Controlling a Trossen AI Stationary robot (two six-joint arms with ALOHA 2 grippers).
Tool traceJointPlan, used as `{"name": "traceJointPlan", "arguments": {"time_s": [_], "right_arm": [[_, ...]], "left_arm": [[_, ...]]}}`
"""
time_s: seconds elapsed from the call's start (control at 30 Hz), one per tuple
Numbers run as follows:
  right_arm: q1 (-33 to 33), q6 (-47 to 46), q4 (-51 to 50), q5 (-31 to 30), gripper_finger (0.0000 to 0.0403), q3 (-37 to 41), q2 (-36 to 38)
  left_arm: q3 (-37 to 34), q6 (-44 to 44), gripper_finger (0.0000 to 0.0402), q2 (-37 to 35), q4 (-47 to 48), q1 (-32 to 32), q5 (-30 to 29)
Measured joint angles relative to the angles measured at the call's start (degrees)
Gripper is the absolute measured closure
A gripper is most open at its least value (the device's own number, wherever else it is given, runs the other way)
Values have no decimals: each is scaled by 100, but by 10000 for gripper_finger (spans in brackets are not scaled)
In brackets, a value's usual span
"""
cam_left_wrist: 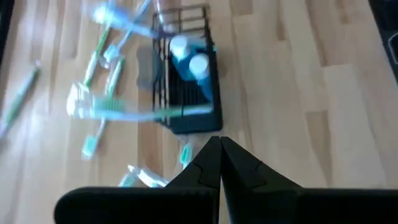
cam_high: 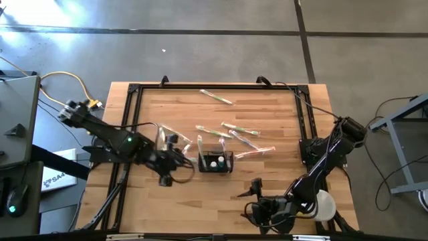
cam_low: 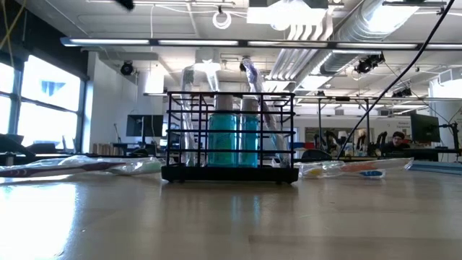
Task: Pick & Place toothbrushing station
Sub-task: Put the orange toothbrush into the wire organizer
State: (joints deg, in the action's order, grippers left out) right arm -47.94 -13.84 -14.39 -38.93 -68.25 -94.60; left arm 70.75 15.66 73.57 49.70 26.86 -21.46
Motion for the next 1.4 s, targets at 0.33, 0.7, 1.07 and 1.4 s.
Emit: {"name": "traceJointPlan", "arguments": {"time_s": [0.33,0.7,1.07,1.4], "right_arm": [[419,-1304,-2128,204,230,-2,923],[2172,-1552,-4247,2125,392,4,1310],[3102,-983,-5140,2445,289,0,1269],[3528,214,-3876,2568,201,851,1269]], "left_arm": [[-2665,271,402,-1881,-1945,-23,-333],[-3754,367,401,-2353,-3319,-21,-567],[-4761,778,402,-2353,-4815,-21,-452],[-5437,824,402,-2350,-6108,-21,-447]]}}
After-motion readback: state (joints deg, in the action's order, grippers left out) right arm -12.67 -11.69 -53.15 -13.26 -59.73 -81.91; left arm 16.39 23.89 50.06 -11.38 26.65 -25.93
